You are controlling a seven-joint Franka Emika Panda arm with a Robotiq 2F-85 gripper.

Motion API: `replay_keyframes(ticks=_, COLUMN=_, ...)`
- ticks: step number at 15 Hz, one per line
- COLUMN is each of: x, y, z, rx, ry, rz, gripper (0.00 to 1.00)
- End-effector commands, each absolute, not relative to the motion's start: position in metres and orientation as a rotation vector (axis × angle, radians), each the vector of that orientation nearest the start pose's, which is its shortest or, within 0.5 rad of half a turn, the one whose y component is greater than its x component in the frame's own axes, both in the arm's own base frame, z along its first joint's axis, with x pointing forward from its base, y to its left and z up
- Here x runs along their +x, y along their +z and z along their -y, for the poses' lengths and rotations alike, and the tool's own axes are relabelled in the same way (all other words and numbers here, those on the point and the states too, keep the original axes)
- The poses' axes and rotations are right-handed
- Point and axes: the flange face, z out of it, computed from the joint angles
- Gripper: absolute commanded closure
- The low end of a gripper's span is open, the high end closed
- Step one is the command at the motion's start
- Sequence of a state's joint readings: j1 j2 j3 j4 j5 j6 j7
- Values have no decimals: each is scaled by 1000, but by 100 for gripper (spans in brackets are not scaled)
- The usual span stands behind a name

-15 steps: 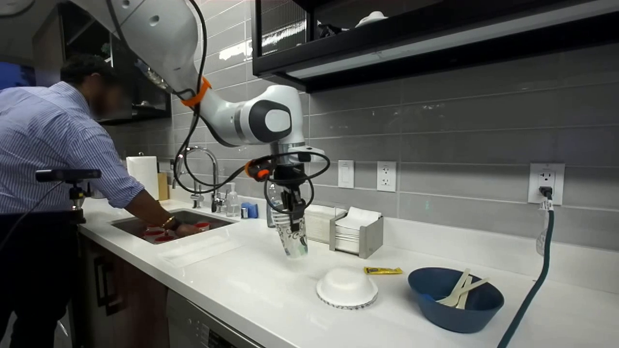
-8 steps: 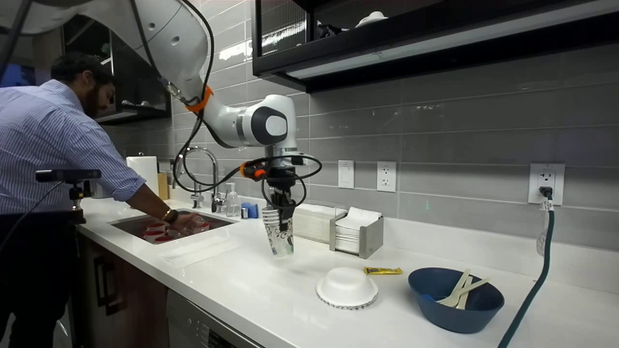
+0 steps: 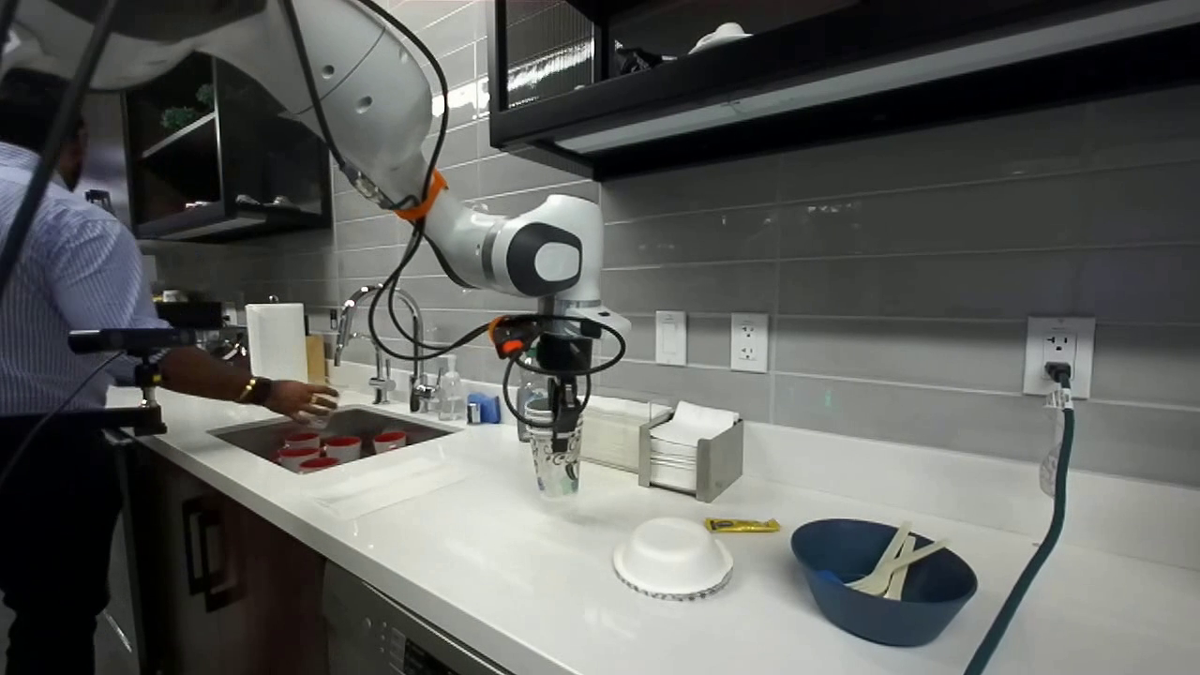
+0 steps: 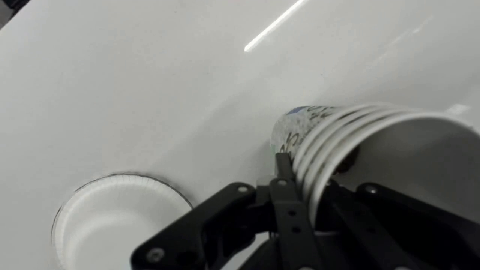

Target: Move the coffee cups to the left and put the packet into the blue bowl

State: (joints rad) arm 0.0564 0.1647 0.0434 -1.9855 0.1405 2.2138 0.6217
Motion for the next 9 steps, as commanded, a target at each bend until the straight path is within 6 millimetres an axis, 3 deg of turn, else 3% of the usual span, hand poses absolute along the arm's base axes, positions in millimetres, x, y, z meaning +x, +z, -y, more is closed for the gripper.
replay_keyframes(ticks=1, x=616, y=376, z=-84, rx=-2812, ry=53, rz=-999, gripper=98)
replay_keyframes(ticks=7, x=631, y=351, z=-127, rx=-2851, ry=161, rz=-987, gripper=98)
replay_keyframes(ticks=8, x=633, y=351, z=-129, rx=-2852, ry=169, rz=-996, gripper=87)
replay_keyframes(ticks=9, x=635, y=353, z=-130, rx=-2853, ry=166, rz=-1004, gripper=97)
